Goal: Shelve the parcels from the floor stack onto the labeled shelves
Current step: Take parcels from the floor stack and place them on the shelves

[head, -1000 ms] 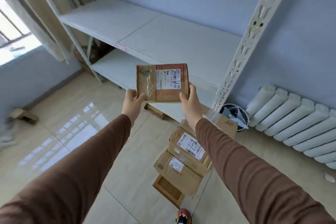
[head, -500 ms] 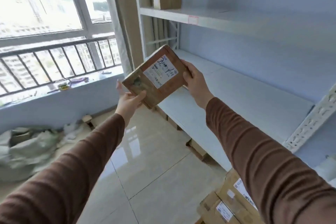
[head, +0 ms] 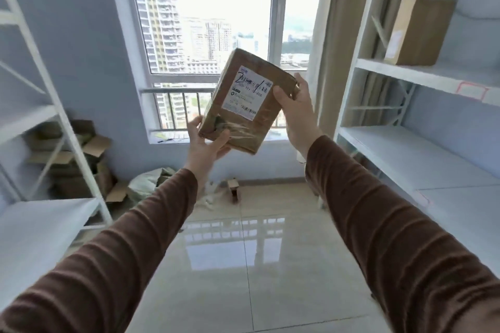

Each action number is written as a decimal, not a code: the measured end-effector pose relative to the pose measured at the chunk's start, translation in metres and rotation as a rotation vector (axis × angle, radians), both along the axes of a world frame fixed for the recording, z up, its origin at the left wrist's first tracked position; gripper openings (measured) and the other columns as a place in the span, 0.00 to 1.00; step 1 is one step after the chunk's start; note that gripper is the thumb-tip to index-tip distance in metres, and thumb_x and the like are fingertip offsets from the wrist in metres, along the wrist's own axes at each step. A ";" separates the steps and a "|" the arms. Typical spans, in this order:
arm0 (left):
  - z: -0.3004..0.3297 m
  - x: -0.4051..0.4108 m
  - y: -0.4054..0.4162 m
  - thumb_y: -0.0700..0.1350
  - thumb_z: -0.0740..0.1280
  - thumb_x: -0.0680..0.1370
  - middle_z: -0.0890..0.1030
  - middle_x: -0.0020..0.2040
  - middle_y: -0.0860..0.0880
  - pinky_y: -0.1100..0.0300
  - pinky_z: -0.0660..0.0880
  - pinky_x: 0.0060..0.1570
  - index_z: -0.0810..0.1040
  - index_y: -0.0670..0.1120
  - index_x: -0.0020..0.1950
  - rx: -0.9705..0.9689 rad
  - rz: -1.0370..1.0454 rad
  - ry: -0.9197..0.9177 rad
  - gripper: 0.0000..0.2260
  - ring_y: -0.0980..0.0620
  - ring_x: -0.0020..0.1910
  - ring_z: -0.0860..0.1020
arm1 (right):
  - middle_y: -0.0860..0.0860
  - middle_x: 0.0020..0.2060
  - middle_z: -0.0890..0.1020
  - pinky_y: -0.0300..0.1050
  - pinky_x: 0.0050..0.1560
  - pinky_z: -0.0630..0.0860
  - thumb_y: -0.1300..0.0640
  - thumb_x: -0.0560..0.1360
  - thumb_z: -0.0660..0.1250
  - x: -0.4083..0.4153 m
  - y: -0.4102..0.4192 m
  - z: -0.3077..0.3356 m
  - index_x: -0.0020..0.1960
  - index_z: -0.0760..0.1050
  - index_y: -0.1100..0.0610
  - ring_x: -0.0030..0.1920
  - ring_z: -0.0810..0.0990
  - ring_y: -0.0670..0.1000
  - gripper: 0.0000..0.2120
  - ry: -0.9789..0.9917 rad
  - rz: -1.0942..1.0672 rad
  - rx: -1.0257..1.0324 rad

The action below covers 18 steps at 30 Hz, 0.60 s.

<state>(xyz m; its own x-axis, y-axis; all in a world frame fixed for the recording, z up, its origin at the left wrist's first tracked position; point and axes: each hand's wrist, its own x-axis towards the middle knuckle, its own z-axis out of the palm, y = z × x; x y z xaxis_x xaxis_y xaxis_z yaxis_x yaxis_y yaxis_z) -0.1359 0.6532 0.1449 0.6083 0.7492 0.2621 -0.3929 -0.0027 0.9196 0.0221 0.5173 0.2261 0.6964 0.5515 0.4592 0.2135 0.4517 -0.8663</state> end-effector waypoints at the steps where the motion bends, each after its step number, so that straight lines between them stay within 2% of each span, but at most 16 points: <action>1: 0.002 -0.009 0.013 0.37 0.73 0.78 0.76 0.68 0.43 0.51 0.82 0.53 0.61 0.49 0.72 0.001 0.050 -0.011 0.29 0.43 0.60 0.82 | 0.57 0.65 0.79 0.43 0.57 0.79 0.61 0.79 0.71 -0.007 0.021 0.000 0.78 0.60 0.59 0.60 0.81 0.50 0.32 0.032 0.038 0.012; 5: 0.001 -0.043 0.068 0.38 0.74 0.77 0.74 0.69 0.43 0.51 0.82 0.53 0.63 0.52 0.69 -0.024 0.202 -0.071 0.28 0.41 0.64 0.80 | 0.54 0.64 0.81 0.54 0.66 0.77 0.59 0.78 0.71 -0.035 0.101 -0.008 0.74 0.67 0.55 0.66 0.79 0.55 0.27 0.005 0.211 -0.022; 7: 0.001 -0.057 0.095 0.38 0.74 0.77 0.75 0.69 0.43 0.52 0.82 0.52 0.63 0.53 0.69 -0.056 0.261 -0.103 0.27 0.41 0.64 0.80 | 0.51 0.65 0.81 0.51 0.64 0.77 0.61 0.81 0.68 -0.050 0.138 -0.014 0.74 0.69 0.51 0.67 0.79 0.54 0.23 -0.038 0.310 -0.045; 10: 0.006 -0.074 0.133 0.39 0.73 0.77 0.76 0.68 0.44 0.53 0.82 0.53 0.62 0.52 0.72 -0.047 0.385 -0.142 0.29 0.44 0.63 0.80 | 0.50 0.67 0.80 0.42 0.54 0.80 0.63 0.82 0.65 -0.070 0.197 -0.027 0.76 0.64 0.48 0.65 0.80 0.52 0.25 -0.093 0.453 -0.076; 14: 0.018 -0.096 0.179 0.40 0.73 0.78 0.79 0.66 0.46 0.54 0.82 0.54 0.61 0.51 0.73 -0.039 0.572 -0.163 0.30 0.45 0.61 0.82 | 0.46 0.67 0.79 0.45 0.56 0.80 0.59 0.82 0.66 -0.098 0.277 -0.034 0.76 0.64 0.48 0.61 0.83 0.46 0.24 -0.152 0.612 -0.122; 16: 0.027 -0.116 0.203 0.41 0.72 0.79 0.79 0.66 0.44 0.52 0.81 0.57 0.61 0.50 0.72 -0.029 0.654 -0.141 0.26 0.44 0.60 0.82 | 0.47 0.65 0.81 0.44 0.54 0.80 0.59 0.83 0.65 -0.116 0.316 -0.028 0.76 0.64 0.49 0.59 0.84 0.47 0.23 -0.149 0.688 -0.112; 18: 0.037 -0.145 0.225 0.43 0.70 0.81 0.79 0.65 0.43 0.50 0.80 0.61 0.63 0.48 0.70 0.012 0.736 -0.096 0.22 0.45 0.60 0.82 | 0.49 0.64 0.81 0.48 0.58 0.81 0.61 0.83 0.65 -0.138 0.354 -0.018 0.76 0.65 0.50 0.60 0.84 0.50 0.24 -0.141 0.778 -0.074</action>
